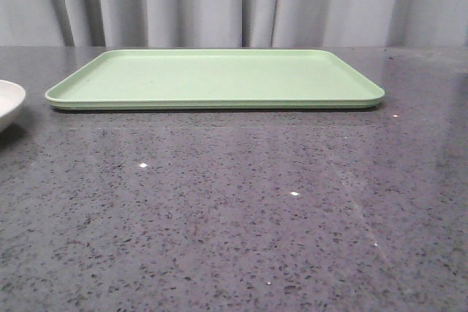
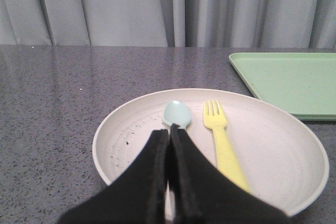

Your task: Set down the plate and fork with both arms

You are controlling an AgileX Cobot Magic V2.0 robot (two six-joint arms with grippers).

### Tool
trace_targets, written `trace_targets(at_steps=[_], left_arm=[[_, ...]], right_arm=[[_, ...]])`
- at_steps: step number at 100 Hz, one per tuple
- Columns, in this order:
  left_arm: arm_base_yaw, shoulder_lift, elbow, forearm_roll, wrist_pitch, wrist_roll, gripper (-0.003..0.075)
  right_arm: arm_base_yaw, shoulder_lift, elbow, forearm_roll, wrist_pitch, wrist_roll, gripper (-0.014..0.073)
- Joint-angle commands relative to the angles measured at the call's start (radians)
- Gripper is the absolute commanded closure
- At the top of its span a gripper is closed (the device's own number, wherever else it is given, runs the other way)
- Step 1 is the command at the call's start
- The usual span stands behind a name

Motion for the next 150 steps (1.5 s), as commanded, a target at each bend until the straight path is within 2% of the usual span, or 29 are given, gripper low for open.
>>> trace_targets(at_steps=[1, 65, 87, 97, 116, 127, 150], left_arm=[[0.001, -0.031, 0.013, -0.003, -0.075, -0.003, 0.0741], [0.001, -0.031, 0.013, -0.001, -0.075, -0.003, 0.0741], [0.001, -0.031, -0.008, -0.003, -0.129, -0.003, 0.0741], [0.001, -0.024, -0.058, -0.007, -0.116, -0.003, 0.0741], [0.001, 0.045, -0.226, -0.007, 0.024, -0.003, 0.0741], [0.001, 0.124, -0.329, -0.009, 0.12, -0.003, 0.0741], [0.001, 0.299, -0.491, -0.009, 0.18, -0.003, 0.0741]], right_arm=[[-0.005, -0.025, -0.006, -0.002, -0.081, -0.01, 0.0631], [-0.005, -0.025, -0.006, -0.021, -0.082, -0.01, 0.0631], [-0.004, -0.023, -0.022, -0.021, -0.102, -0.01, 0.0631], [-0.003, -0.007, -0.063, -0.021, -0.051, -0.01, 0.0631], [-0.003, 0.085, -0.186, -0.021, 0.028, -0.01, 0.0631], [-0.003, 0.161, -0.283, -0.021, 0.085, -0.01, 0.0631], [-0.003, 0.355, -0.481, -0.022, 0.217, -0.01, 0.0631]])
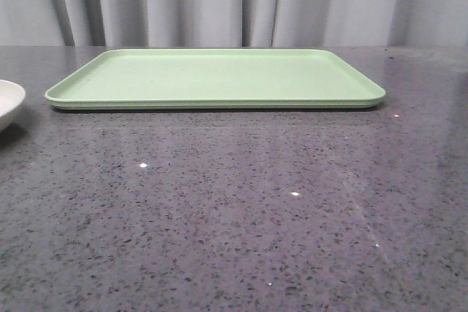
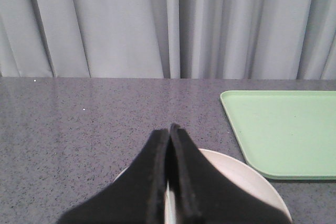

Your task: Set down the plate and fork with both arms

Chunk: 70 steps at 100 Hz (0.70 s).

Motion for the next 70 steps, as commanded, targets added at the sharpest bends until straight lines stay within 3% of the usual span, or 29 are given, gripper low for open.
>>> trace_targets(at_steps=[1, 23, 34, 41, 58, 70], left_arm=[[0.001, 0.079, -0.091, -0.009, -0.032, -0.003, 0.0741], [0.001, 0.238, -0.183, -0.009, -0.018, -0.003, 0.074], [0.001, 0.293, -0.204, -0.009, -0.018, -0.003, 0.072], [0.001, 0.319, -0.214, -0.009, -0.018, -0.003, 0.0658], [0.001, 0.34, -0.216, -0.009, -0.026, -0.003, 0.0405], [0.001, 0.34, -0.216, -0.009, -0.028, -0.003, 0.0292]], right_arm=[[-0.003, 0.084, -0.091, -0.013, -0.019, -0.01, 0.0631], [-0.003, 0.259, -0.202, -0.014, 0.09, -0.01, 0.0626], [-0.003, 0.302, -0.224, -0.014, 0.095, -0.01, 0.0578], [-0.003, 0.313, -0.234, -0.014, 0.095, -0.01, 0.051], [-0.003, 0.316, -0.245, -0.014, 0.095, -0.01, 0.0301], [-0.003, 0.316, -0.248, -0.014, 0.097, -0.01, 0.0167]])
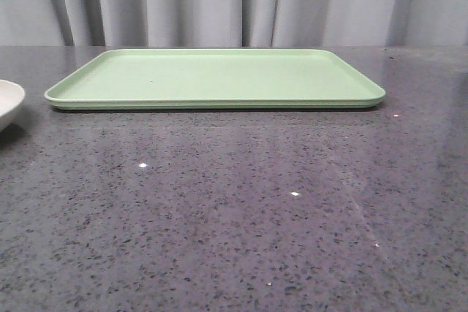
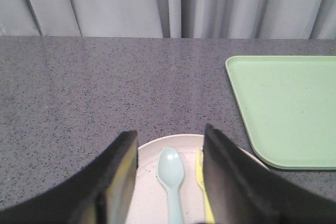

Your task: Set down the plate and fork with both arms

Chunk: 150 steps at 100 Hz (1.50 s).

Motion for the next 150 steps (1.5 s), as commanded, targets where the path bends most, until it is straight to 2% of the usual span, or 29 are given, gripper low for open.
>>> trace_targets(at_steps=[1, 9, 32, 49, 94, 124, 150], left_arm=[[0.001, 0.009, -0.038, -0.007, -0.08, -0.003, 0.0288], [0.001, 0.009, -0.038, -0.007, -0.086, -0.003, 0.0269], [0.001, 0.009, -0.038, -0.002, -0.127, -0.003, 0.027], [0.005, 0.013, -0.043, 0.0, -0.091, -0.003, 0.028], [0.162, 0.222, -0.306, 0.046, 0.271, -0.003, 0.028], [0.171, 0.435, -0.465, 0.102, 0.525, -0.003, 0.028], [0.171, 0.621, -0.55, 0.102, 0.64, 0.02, 0.028]], right_arm=[[-0.003, 0.008, -0.037, -0.014, -0.067, -0.01, 0.0155], [-0.003, 0.008, -0.037, -0.014, -0.07, -0.01, 0.0115], [-0.003, 0.008, -0.036, -0.011, -0.076, -0.009, 0.0118], [-0.003, 0.008, -0.036, -0.008, -0.068, -0.009, 0.0118], [-0.003, 0.008, -0.036, -0.008, -0.068, -0.009, 0.0118], [-0.003, 0.008, -0.036, -0.008, -0.068, -0.009, 0.0118], [-0.003, 0.008, -0.036, -0.008, -0.068, -0.009, 0.0118]])
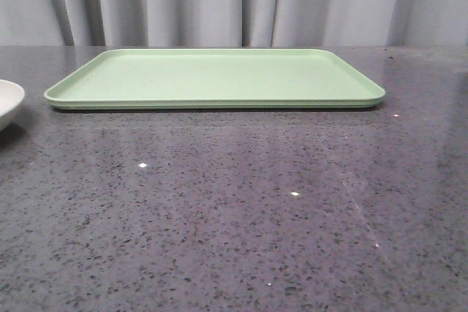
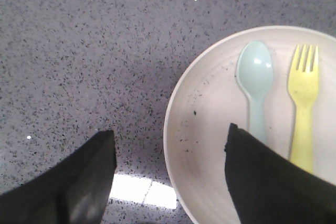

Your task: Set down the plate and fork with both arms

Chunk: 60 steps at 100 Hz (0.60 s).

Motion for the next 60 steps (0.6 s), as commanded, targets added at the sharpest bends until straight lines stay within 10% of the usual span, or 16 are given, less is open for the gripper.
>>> trace_targets(at_steps=[1, 60], left_arm=[[0.003, 0.045, -0.052, 0.005, -0.003, 0.008, 0.028], [0.003, 0.29, -0.061, 0.02, 0.019, 0.039, 0.0281]], right_arm=[[-0.003, 0.008, -0.035, -0.008, -0.068, -0.009, 0.0118], [-0.003, 0.008, -0.035, -0.009, -0.068, -0.009, 0.0118]])
